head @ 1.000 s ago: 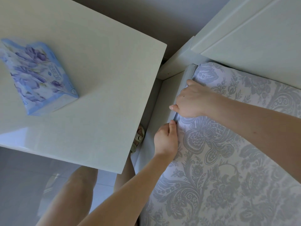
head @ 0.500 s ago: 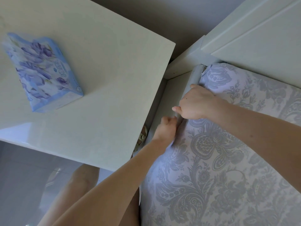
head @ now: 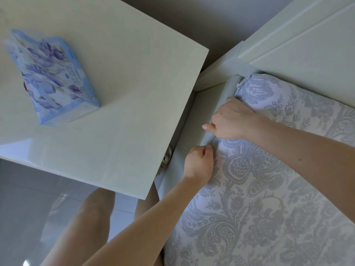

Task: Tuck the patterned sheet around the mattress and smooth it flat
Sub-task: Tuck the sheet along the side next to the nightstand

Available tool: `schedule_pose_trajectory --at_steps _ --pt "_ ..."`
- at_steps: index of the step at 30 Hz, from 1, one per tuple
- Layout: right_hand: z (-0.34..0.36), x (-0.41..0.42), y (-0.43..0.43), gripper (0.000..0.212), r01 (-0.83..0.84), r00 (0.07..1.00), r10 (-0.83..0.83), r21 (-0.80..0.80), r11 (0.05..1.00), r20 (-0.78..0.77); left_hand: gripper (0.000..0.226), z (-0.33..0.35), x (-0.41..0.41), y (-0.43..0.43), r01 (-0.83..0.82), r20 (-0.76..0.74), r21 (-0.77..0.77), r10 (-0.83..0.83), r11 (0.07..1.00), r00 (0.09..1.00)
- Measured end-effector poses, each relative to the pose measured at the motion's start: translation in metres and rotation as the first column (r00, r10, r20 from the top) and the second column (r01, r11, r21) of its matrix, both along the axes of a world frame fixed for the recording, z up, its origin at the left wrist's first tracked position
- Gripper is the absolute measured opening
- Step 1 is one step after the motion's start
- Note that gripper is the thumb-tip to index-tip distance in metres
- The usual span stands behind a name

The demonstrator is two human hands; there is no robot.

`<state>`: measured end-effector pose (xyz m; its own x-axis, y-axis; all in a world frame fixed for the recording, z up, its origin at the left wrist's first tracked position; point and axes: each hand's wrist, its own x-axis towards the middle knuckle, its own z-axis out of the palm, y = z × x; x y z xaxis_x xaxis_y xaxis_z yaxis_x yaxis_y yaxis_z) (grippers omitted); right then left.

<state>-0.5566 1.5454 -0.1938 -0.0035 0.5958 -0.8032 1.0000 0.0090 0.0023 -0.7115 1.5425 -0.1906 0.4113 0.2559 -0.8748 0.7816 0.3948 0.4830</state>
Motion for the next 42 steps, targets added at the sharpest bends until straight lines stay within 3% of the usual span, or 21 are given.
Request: schedule_pose_trajectory --at_steps 2,5,11,14,17,22,29,33,35,37,42 --pt "-0.003 0.001 -0.002 0.061 -0.064 0.998 0.064 0.046 0.997 0.003 0.035 0.002 -0.001 -0.005 0.003 0.001 0.038 -0.003 0.999 1.0" --pt "-0.008 0.003 -0.005 0.064 -0.112 0.994 0.113 0.103 0.988 0.001 0.034 0.001 -0.001 -0.005 -0.041 -0.058 -0.04 0.039 0.998 0.998" --pt "-0.013 0.001 -0.009 0.061 -0.036 0.999 0.03 0.271 0.962 0.025 0.031 -0.006 0.011 0.007 -0.027 -0.149 -0.143 0.005 0.989 0.989" --pt "-0.012 -0.003 -0.004 0.06 0.0 1.0 -0.009 0.273 0.962 0.029 0.038 -0.012 0.005 0.017 -0.134 -0.164 -0.168 0.106 0.977 0.981" --pt "-0.011 -0.003 -0.005 0.058 0.015 1.0 -0.021 0.305 0.952 0.018 0.023 -0.009 -0.003 0.025 -0.211 -0.164 -0.124 0.19 0.97 0.968" --pt "-0.015 -0.006 -0.011 0.052 0.013 0.997 -0.044 0.404 0.915 0.067 0.023 0.0 -0.037 0.017 -0.062 -0.022 -0.057 0.061 0.996 0.998" --pt "-0.005 -0.006 -0.01 0.052 -0.087 0.992 0.036 0.467 0.88 0.118 0.026 0.012 -0.122 -0.008 0.109 0.047 0.151 -0.117 0.983 0.992" --pt "0.013 -0.037 -0.008 0.047 0.04 0.997 -0.075 0.573 0.819 0.037 0.033 0.006 -0.151 -0.032 0.181 0.146 0.014 -0.181 0.983 0.973" --pt "0.021 -0.077 -0.025 0.048 0.135 0.989 -0.084 0.517 0.845 -0.122 0.039 0.001 -0.159 -0.044 0.199 0.192 -0.047 -0.187 0.979 0.963" --pt "0.026 -0.119 -0.054 0.048 0.125 0.971 -0.029 0.401 0.908 -0.238 0.044 -0.002 -0.165 -0.055 0.206 0.213 -0.025 -0.197 0.978 0.957" --pt "0.015 -0.151 -0.086 0.056 -0.013 0.986 0.051 0.232 0.973 -0.161 0.047 -0.003 -0.171 -0.072 0.139 0.199 0.05 -0.146 0.989 0.969"
